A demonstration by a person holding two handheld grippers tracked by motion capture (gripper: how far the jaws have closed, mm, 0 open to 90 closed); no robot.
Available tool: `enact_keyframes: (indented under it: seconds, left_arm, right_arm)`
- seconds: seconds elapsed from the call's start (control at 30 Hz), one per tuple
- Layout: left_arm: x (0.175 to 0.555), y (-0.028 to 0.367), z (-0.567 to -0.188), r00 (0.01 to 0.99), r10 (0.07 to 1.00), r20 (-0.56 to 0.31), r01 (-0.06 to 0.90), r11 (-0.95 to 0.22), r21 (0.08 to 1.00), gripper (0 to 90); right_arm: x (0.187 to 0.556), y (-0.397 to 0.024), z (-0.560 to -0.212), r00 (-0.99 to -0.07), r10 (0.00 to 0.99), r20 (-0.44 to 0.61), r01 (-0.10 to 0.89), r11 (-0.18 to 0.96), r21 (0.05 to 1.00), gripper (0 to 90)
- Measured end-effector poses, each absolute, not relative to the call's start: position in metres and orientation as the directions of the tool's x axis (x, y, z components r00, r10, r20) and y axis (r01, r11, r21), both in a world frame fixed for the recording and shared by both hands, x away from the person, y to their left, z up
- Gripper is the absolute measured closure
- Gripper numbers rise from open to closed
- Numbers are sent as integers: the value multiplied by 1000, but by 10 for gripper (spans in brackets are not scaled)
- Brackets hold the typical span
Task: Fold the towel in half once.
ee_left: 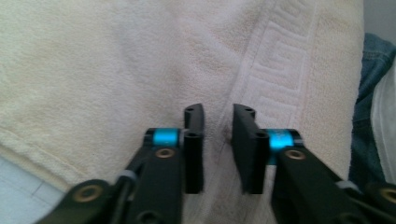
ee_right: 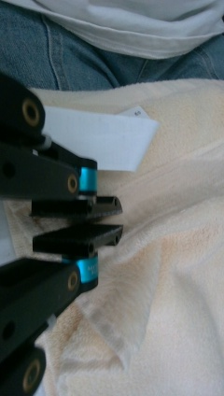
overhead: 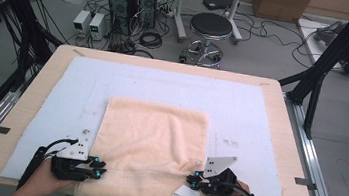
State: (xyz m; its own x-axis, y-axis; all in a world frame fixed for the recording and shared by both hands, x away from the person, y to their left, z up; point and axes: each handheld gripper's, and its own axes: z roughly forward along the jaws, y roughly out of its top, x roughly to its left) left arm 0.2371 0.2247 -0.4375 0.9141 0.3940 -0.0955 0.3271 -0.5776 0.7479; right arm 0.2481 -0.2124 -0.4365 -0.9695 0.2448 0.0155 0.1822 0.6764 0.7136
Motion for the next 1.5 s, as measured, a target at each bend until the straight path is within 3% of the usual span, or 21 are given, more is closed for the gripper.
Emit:
enact_keyframes:
  seconds: [0.1,0.43,0.53,0.6,0.63,0.9,1.07,1.3,1.5]
  left_arm:
    - [235,224,-433,916,394,-76,315,-588,745,864]
    - [220,242,-401,913,404,-54,274,-513,814,869]
    - [213,240,-405,934,344,-102,283,-531,799,857]
    - [211,238,-408,936,334,-112,286,-535,795,770]
    - [212,238,-409,935,340,-102,284,-542,791,696]
    - [244,234,-409,889,454,-55,311,-512,801,585]
    - [273,230,-407,833,553,-7,330,-487,809,506]
    - [316,234,-414,675,737,37,417,-423,805,457]
    - [343,236,-427,610,792,2,487,-377,788,459]
  right_arm:
    - [246,-211,-431,-971,238,5,172,688,705,874]
    - [206,-210,-386,-988,155,0,103,657,746,863]
    - [200,-210,-391,-993,103,55,108,637,763,783]
    - [201,-211,-392,-991,111,74,127,616,777,700]
    - [202,-211,-393,-990,122,76,136,616,776,692]
    - [243,-213,-401,-955,298,18,208,621,755,603]
    - [276,-216,-401,-907,419,-35,251,606,754,495]
    - [326,-225,-404,-814,578,-60,342,560,754,421]
    - [361,-227,-419,-779,625,-55,396,558,729,396]
